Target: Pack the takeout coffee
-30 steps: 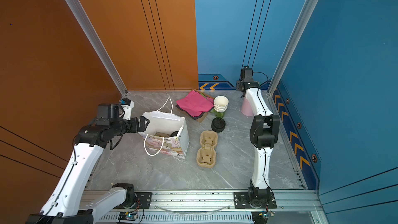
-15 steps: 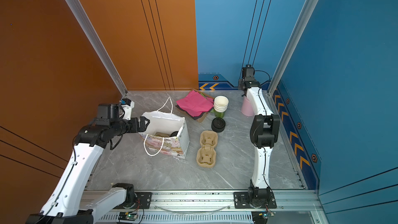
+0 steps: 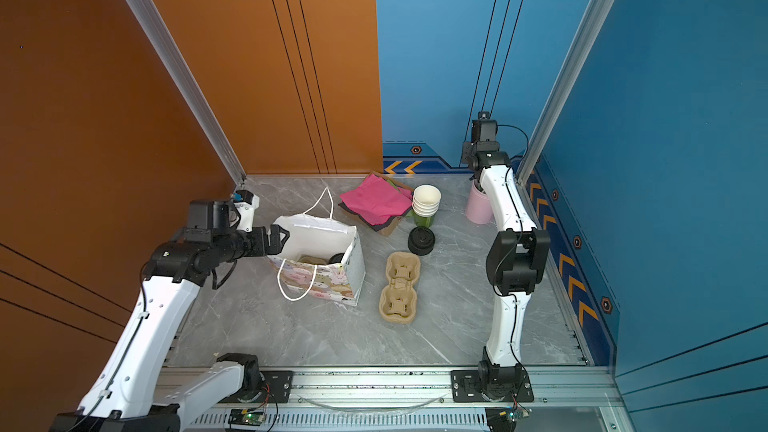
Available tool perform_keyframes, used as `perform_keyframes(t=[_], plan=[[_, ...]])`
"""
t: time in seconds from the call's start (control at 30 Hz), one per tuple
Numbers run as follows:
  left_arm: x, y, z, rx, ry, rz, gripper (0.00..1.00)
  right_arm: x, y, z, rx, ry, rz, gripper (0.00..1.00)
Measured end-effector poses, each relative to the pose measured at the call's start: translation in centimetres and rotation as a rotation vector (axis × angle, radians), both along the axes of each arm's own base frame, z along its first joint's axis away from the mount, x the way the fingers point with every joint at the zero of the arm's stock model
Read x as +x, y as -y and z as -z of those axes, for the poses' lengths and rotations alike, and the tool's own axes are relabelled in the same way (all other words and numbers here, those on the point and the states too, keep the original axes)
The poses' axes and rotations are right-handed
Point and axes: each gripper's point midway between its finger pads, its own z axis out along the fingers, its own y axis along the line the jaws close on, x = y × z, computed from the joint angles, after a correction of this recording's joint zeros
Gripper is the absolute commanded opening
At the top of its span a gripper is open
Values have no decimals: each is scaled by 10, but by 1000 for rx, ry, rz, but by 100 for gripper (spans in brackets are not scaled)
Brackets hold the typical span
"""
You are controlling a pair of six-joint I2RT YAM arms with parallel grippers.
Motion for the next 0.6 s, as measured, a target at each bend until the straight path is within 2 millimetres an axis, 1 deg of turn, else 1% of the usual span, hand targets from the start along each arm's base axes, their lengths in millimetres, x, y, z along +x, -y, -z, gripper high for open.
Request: perform_keyframes(t=[0.17, 0.27, 0.3, 0.37, 0.43, 0.53, 0.6], plan=[[0, 0, 0, 0, 0, 0, 100, -33, -16, -81, 15, 159, -46, 0], [0, 0, 0, 0, 0, 0, 99, -50, -25, -113, 26, 225, -77, 0], [0, 0, 0, 0, 0, 0, 100, -55, -28, -123, 30, 246, -88, 0], [0, 0, 0, 0, 0, 0, 99, -62, -35, -136, 38, 275, -112, 0], [0, 0, 0, 0, 0, 0, 99, -69, -43, -145, 49, 293, -137, 0], [0, 0, 0, 0, 0, 0, 99, -82, -62, -160, 71, 324, -200, 0], [0, 0, 0, 0, 0, 0, 99, -93, -80, -173, 96, 350, -253, 0]])
